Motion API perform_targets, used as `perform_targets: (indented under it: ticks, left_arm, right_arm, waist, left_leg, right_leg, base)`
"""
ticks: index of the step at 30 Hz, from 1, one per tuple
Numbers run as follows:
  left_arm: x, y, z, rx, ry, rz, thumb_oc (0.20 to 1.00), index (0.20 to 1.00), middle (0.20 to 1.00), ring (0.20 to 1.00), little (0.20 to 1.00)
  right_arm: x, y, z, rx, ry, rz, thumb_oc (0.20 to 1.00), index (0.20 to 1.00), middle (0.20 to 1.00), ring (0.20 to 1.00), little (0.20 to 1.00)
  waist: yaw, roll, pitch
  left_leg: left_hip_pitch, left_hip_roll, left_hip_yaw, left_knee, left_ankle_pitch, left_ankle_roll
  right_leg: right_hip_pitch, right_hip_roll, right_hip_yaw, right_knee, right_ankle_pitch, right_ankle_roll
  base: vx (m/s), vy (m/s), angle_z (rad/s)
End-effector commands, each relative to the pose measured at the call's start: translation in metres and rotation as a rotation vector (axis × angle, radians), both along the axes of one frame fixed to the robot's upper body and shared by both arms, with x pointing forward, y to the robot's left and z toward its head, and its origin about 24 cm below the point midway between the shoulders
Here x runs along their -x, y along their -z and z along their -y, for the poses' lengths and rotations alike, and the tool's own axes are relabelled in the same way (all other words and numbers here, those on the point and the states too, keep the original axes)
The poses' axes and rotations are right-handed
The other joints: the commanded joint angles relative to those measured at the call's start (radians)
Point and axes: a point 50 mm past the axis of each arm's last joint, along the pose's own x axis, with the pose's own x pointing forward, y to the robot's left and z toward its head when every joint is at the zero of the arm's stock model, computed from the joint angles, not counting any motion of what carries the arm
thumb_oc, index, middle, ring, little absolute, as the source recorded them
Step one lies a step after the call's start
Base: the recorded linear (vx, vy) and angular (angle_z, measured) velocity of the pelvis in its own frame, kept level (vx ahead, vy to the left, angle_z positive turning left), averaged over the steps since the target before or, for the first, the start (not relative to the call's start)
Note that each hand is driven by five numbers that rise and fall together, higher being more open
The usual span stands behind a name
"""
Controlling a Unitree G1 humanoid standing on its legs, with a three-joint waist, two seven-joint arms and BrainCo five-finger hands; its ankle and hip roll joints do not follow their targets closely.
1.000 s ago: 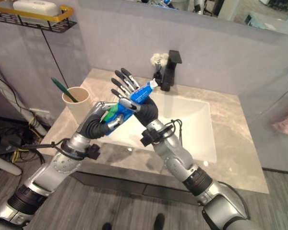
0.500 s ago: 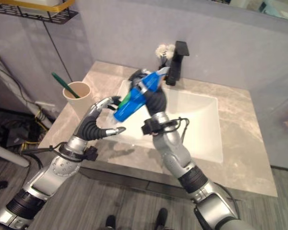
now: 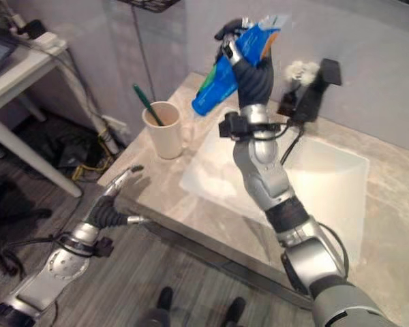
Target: Put brush and paste in cup on sink, flatten towel.
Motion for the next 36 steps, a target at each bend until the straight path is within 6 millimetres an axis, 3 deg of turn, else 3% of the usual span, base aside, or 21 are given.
perform_targets:
  ticks: [1, 6, 14, 22, 36]
  left_arm:
    - [0.005, -0.010, -0.010, -0.074, 0.047, -0.013, 1.000, 1.000, 1.000, 1.000, 1.000]
    - [0.006, -0.009, -0.010, -0.076, 0.065, -0.027, 1.000, 1.000, 1.000, 1.000, 1.000]
    - [0.004, 0.002, -0.004, -0.057, 0.084, -0.063, 1.000, 1.000, 1.000, 1.000, 1.000]
    - [-0.002, 0.005, 0.000, -0.056, 0.077, -0.066, 1.000, 1.000, 1.000, 1.000, 1.000]
    - [-0.003, 0.005, 0.007, -0.099, 0.107, -0.051, 1.000, 1.000, 1.000, 1.000, 1.000]
  right_arm:
    - [0.021, -0.060, 0.011, -0.007, 0.054, 0.276, 0.200, 0.200, 0.200, 0.200, 0.200]
    - [0.019, -0.071, 0.018, 0.016, 0.129, 0.308, 0.200, 0.200, 0.200, 0.200, 0.200]
    - [0.002, -0.061, 0.032, 0.032, 0.228, 0.233, 0.200, 0.200, 0.200, 0.200, 0.200]
    - [-0.014, -0.033, 0.022, 0.018, 0.123, 0.089, 0.200, 0.200, 0.200, 0.200, 0.200]
    - [-0.006, -0.015, -0.009, 0.108, -0.017, 0.076, 0.200, 0.200, 0.200, 0.200, 0.200]
  waist:
    - [0.038, -0.045, -0.028]
    - [0.058, -0.043, -0.025]
    - [0.069, -0.027, -0.029]
    - [0.044, -0.020, -0.027]
    - [0.023, -0.021, -0.036]
  left_leg:
    - [-0.088, -0.081, -0.061, -0.049, 0.102, 0.027]
    - [-0.107, -0.097, -0.084, -0.049, 0.107, 0.030]
    - [-0.113, -0.119, -0.101, -0.049, 0.100, 0.038]
    - [-0.110, -0.128, -0.089, -0.049, 0.099, 0.050]
    - [-0.102, -0.129, -0.081, -0.049, 0.089, 0.060]
  right_leg:
    - [0.164, -0.087, 0.006, 0.001, 0.000, 0.103]
    - [0.166, -0.094, -0.018, 0.001, 0.001, 0.107]
    - [0.172, -0.113, -0.032, 0.005, 0.006, 0.113]
    - [0.161, -0.130, -0.018, 0.015, 0.029, 0.116]
    - [0.156, -0.138, -0.004, 0.017, 0.038, 0.118]
  base:
    - [0.01, 0.005, 0.27]
    - [0.02, 0.012, 0.24]
    - [0.02, 0.036, 0.14]
    - [0.00, 0.027, -0.01]
    - [0.00, 0.000, 0.00]
